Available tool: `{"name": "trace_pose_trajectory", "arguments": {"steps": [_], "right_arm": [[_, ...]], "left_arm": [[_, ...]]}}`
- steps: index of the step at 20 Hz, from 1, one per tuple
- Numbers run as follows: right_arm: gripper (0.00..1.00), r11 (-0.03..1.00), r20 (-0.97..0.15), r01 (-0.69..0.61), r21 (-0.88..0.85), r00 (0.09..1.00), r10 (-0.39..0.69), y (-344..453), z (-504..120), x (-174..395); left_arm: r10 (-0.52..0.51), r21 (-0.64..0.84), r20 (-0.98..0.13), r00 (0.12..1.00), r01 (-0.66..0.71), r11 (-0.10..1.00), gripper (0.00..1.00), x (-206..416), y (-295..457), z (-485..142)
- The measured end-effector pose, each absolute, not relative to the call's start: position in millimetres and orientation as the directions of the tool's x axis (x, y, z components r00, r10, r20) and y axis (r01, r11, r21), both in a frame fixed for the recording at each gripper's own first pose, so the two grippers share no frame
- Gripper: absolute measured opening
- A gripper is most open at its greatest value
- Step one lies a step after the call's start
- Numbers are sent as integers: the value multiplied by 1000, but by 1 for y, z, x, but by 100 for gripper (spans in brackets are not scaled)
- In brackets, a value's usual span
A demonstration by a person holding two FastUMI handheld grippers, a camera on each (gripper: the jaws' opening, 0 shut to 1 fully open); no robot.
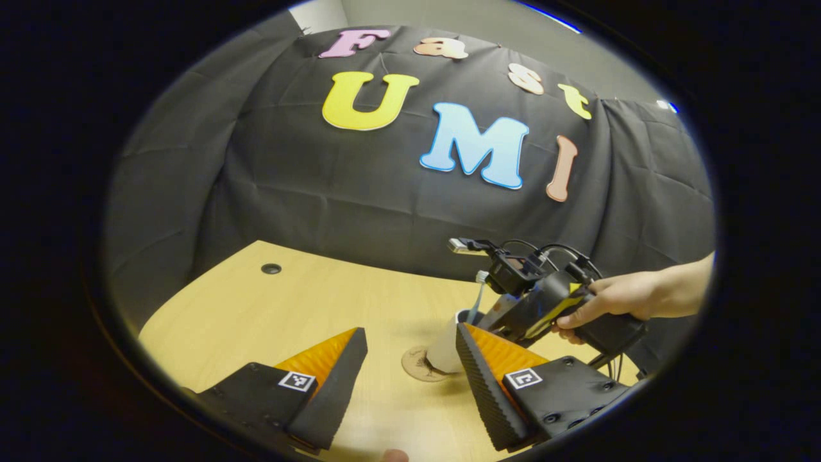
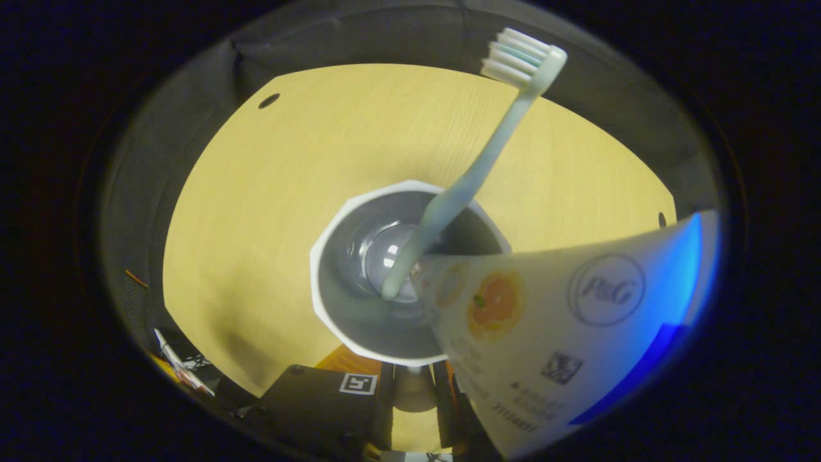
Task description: Put the toothbrush and toothpaste on the desktop into the cup, then pick up the cup and place it on the coaster on the desktop.
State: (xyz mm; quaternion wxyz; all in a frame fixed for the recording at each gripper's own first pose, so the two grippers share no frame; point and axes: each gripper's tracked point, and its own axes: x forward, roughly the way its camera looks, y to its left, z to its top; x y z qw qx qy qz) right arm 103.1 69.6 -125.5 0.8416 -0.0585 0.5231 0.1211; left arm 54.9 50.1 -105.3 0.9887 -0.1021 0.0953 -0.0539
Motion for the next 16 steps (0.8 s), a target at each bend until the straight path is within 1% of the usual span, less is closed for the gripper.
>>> {"name": "trace_pose_trajectory", "arguments": {"steps": [5, 10, 11, 12, 16], "right_arm": [[25, 963, -898, -268, -6, 426, 113, 72, -124, 100], [25, 966, -911, -255, -41, 407, 69, 78, -132, 104], [24, 966, -908, -256, -37, 412, 75, 77, -128, 105], [30, 967, -906, -253, -37, 417, 74, 74, -126, 104], [31, 968, -904, -248, -41, 421, 70, 70, -118, 101]], "left_arm": [[-127, -210, -178, 976, 89, 974, 92, 45, 54, -101], [-128, -209, -173, 977, 91, 974, 92, 39, 63, -98], [-127, -209, -171, 977, 90, 974, 92, 38, 65, -98], [-128, -211, -170, 977, 91, 973, 92, 38, 68, -100], [-133, -221, -169, 977, 94, 971, 92, 38, 69, -102]]}}
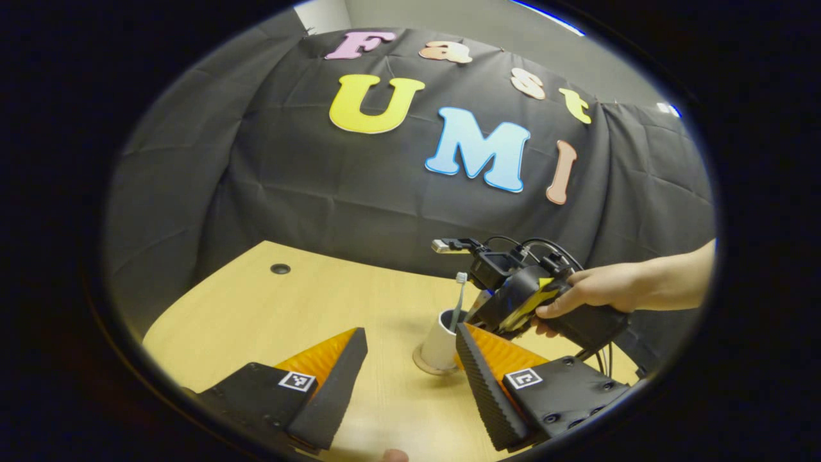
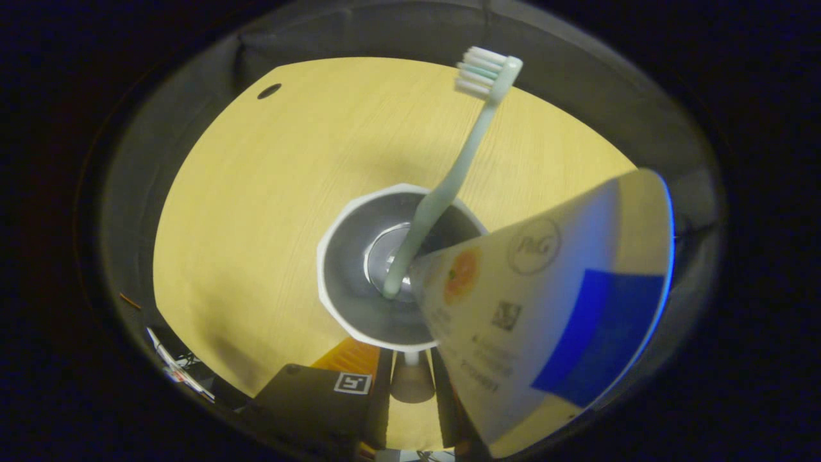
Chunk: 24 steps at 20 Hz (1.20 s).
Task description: Put the toothbrush and toothpaste on the desktop into the cup, then pick up the cup and place it on the coaster on the desktop.
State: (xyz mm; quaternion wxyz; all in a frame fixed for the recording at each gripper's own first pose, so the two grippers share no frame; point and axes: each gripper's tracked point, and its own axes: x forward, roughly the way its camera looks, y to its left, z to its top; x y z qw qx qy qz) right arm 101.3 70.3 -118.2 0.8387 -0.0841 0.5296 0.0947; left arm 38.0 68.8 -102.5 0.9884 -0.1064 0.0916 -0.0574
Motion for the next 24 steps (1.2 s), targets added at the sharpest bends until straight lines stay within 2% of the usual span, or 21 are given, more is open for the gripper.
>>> {"name": "trace_pose_trajectory", "arguments": {"steps": [1, 2, 4, 8, 10, 13, 15, 17, 19, 24], "right_arm": [[31, 968, -901, -246, -41, 427, 71, 69, -115, 101], [39, 969, -899, -243, -40, 432, 72, 68, -113, 100], [48, 971, -891, -238, -30, 447, 82, 66, -104, 98], [58, 971, -864, -238, -16, 491, 106, 61, -79, 85], [66, 970, -849, -242, -12, 515, 118, 56, -65, 76], [71, 968, -824, -250, -15, 551, 130, 46, -44, 61], [70, 968, -801, -250, -17, 583, 136, 37, -30, 51], [76, 970, -770, -244, -13, 621, 146, 27, -13, 41], [75, 972, -740, -236, 9, 652, 165, 18, -6, 28], [81, 980, -645, -193, 46, 743, 176, -16, 12, 1]], "left_arm": [[-136, -221, -166, 977, 97, 970, 92, 39, 69, -101], [-138, -219, -163, 977, 101, 970, 92, 39, 69, -101], [-143, -215, -156, 977, 107, 971, 92, 38, 68, -98], [-149, -217, -150, 977, 115, 969, 92, 39, 65, -94], [-153, -208, -144, 978, 121, 971, 92, 40, 58, -89], [-157, -191, -133, 979, 130, 973, 92, 45, 44, -83], [-155, -178, -128, 980, 131, 975, 92, 46, 37, -79], [-152, -167, -123, 981, 131, 977, 92, 49, 27, -76], [-147, -162, -124, 981, 127, 979, 92, 53, 18, -72], [-151, -135, -110, 982, 136, 982, 92, 62, -18, -58]]}}
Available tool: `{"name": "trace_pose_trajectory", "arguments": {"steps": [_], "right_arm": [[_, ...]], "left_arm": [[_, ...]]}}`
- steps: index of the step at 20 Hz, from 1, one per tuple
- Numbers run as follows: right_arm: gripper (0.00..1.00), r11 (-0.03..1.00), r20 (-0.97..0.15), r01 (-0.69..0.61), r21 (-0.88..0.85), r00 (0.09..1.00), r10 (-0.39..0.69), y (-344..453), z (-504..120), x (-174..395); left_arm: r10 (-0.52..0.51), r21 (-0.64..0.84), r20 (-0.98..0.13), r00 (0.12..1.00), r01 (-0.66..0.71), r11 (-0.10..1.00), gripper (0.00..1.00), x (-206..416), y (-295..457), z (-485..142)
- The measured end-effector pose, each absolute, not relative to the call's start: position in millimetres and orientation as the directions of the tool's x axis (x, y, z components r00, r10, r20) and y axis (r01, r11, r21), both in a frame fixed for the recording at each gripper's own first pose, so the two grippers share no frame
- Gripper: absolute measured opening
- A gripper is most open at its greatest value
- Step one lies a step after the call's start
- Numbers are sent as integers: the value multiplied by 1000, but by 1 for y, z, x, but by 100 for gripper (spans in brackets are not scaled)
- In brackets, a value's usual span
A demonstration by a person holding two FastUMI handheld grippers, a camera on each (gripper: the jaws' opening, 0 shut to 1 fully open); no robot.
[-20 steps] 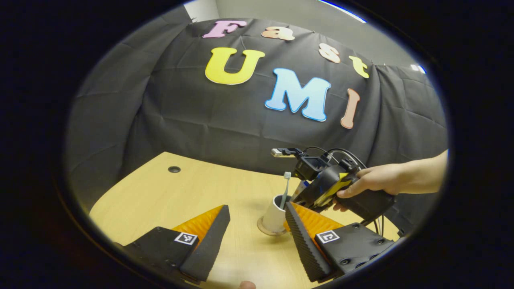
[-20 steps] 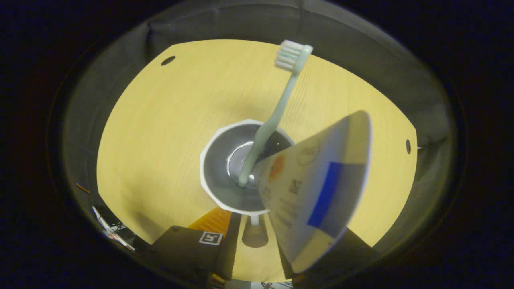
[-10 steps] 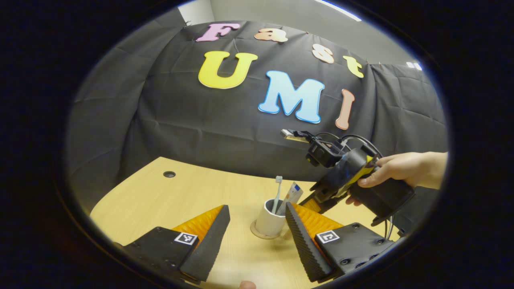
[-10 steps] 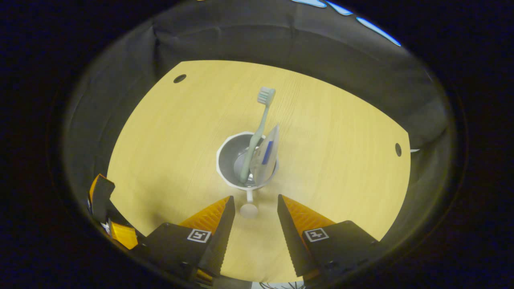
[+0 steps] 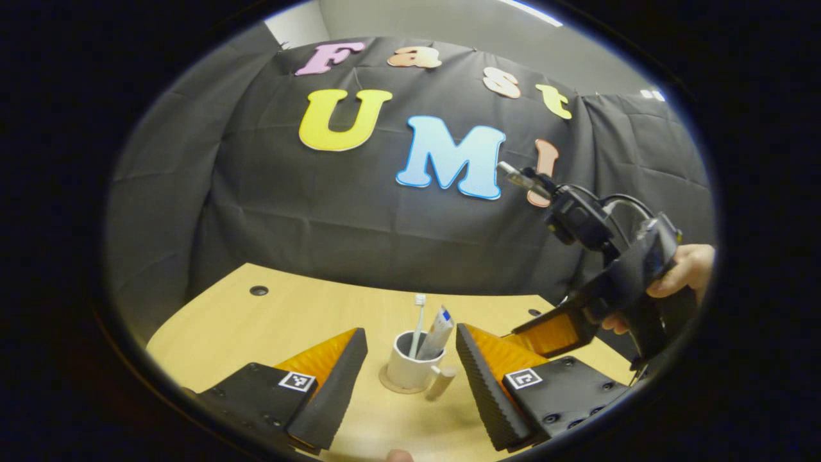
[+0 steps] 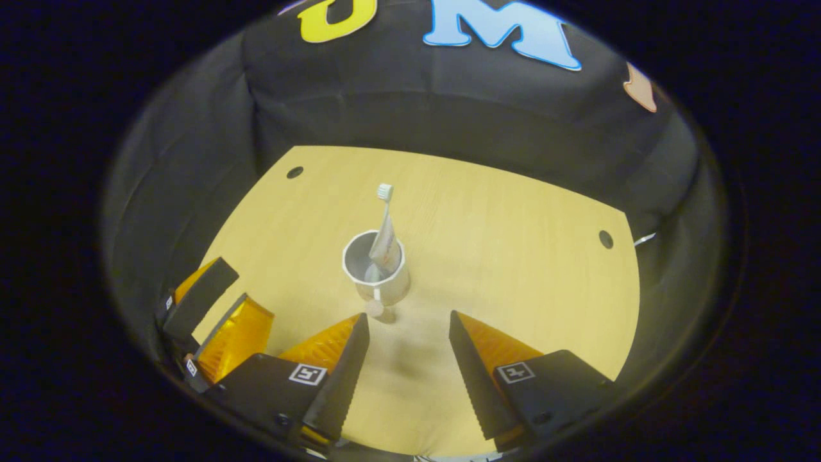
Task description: Put the toothbrush and toothpaste on the desktop into the cup, then pick up the cup and place it on the coaster on the desktop.
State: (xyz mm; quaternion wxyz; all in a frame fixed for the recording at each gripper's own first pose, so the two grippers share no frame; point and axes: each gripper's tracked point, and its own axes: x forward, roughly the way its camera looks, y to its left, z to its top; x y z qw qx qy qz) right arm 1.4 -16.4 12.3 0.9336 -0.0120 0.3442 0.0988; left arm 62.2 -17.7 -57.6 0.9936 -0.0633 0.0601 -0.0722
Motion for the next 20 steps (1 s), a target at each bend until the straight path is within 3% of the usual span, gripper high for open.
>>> {"name": "trace_pose_trajectory", "arguments": {"steps": [2, 8, 10, 15, 20], "right_arm": [[93, 982, -605, -173, 69, 776, 179, -31, 19, -11], [99, 986, -463, -122, 115, 871, 162, -82, 35, -33], [95, 988, -400, -106, 111, 906, 142, -96, 39, -38], [95, 997, -172, -63, 46, 983, 70, -121, 70, -54], [97, 1000, 37, 11, -24, 999, -10, -127, 105, -74]], "left_arm": [[-151, -124, -105, 983, 138, 983, 92, 66, -35, -52], [-112, -104, -69, 991, 105, 989, 91, 63, -77, -30], [-89, -89, -51, 995, 84, 993, 91, 60, -86, -22], [-40, -61, -2, 999, 40, 997, 92, 53, -99, 1], [-58, -43, 36, 998, 60, 997, 92, 44, -111, 25]]}}
